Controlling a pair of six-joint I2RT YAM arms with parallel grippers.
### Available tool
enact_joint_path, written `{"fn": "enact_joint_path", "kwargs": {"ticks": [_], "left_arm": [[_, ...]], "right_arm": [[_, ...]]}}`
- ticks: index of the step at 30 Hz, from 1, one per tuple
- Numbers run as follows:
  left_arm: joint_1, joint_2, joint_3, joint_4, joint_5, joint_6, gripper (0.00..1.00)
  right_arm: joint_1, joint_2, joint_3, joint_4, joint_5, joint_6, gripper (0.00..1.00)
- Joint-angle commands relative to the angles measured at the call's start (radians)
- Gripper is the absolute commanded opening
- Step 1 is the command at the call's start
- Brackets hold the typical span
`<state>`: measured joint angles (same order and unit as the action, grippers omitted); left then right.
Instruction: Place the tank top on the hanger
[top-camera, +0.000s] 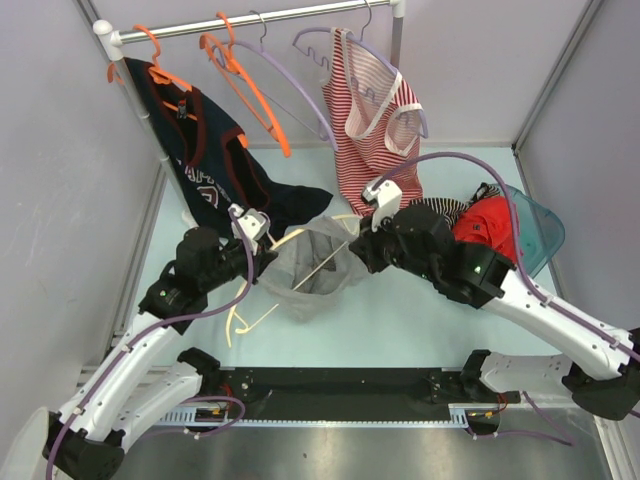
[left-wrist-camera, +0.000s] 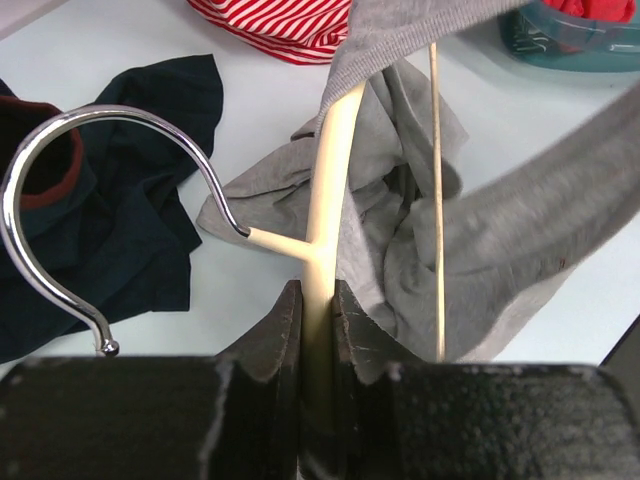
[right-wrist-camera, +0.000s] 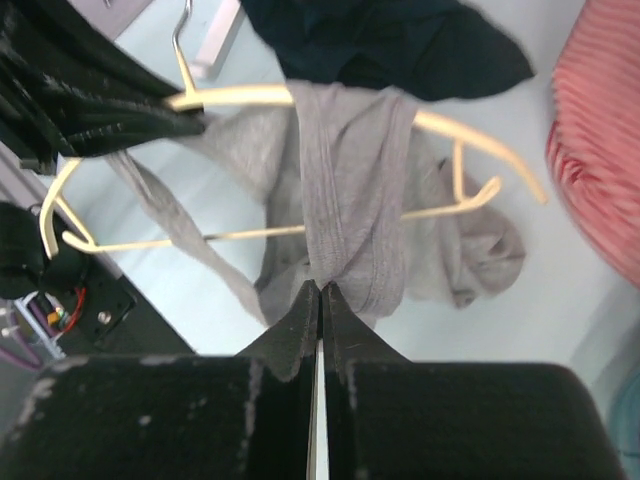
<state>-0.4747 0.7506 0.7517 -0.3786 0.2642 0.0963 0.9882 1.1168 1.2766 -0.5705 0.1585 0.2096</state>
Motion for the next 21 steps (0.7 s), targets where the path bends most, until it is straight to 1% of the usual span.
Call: {"fn": "enact_joint_path", "kwargs": {"ticks": [1,3,8,10,11,12,13,14,15,16,17,18,19,20,21], "left_arm": [[0.002,-0.025,0.017,0.044,-0.011,-0.007,0.00],[0.004,-0.027,0.017,0.047,0.033,-0.007,0.00],[0.004,-0.040,0.009,0.064,0.153,-0.006,0.00],[0.004,-0.045,0.009,0.070,0.185,-0.006,0.00],[0.002,-0.048,0.006,0.072,0.197,-0.006,0.00],[0.002,-0.051,0.006,0.075,0.217,-0.006,0.00],[0.002,-0.056,0.005,0.078,0.225,-0.004,0.00],[0.002,-0.056,0.005,0.078,0.231,-0.003,0.00],[0.002,-0.059,0.005,0.078,0.245,0.000,0.00],[0.002,-0.060,0.005,0.078,0.250,0.003,0.00],[0.002,-0.063,0.005,0.079,0.256,0.009,0.00],[0.004,-0.066,0.003,0.076,0.271,0.014,0.00],[0.004,-0.068,0.003,0.073,0.280,0.017,0.00],[0.004,-0.068,0.002,0.075,0.288,0.025,0.00],[0.002,-0.068,0.001,0.072,0.299,0.029,0.01]], "right_arm": [[0.018,0.012,-0.115,0.053,-0.082,0.095,0.00],[0.029,0.043,-0.161,0.112,-0.132,0.123,0.00],[0.059,0.142,-0.148,0.173,-0.135,0.119,0.00],[0.067,0.158,-0.131,0.182,-0.145,0.108,0.04],[0.070,0.163,-0.123,0.185,-0.149,0.100,0.05],[0.073,0.164,-0.118,0.182,-0.149,0.094,0.11],[0.081,0.160,-0.103,0.167,-0.149,0.068,0.20],[0.081,0.155,-0.097,0.155,-0.177,0.054,0.32],[0.082,0.129,-0.092,0.141,-0.181,0.039,0.59],[0.086,0.112,-0.089,0.109,-0.186,0.022,0.66],[0.087,0.085,-0.085,0.094,-0.195,-0.016,0.71],[0.087,0.059,-0.082,0.080,-0.229,-0.033,0.79],[0.086,0.002,-0.076,0.042,-0.243,-0.050,0.82],[0.086,-0.024,-0.057,0.025,-0.255,-0.076,0.85],[0.087,-0.049,-0.050,0.008,-0.261,-0.087,0.87]]}}
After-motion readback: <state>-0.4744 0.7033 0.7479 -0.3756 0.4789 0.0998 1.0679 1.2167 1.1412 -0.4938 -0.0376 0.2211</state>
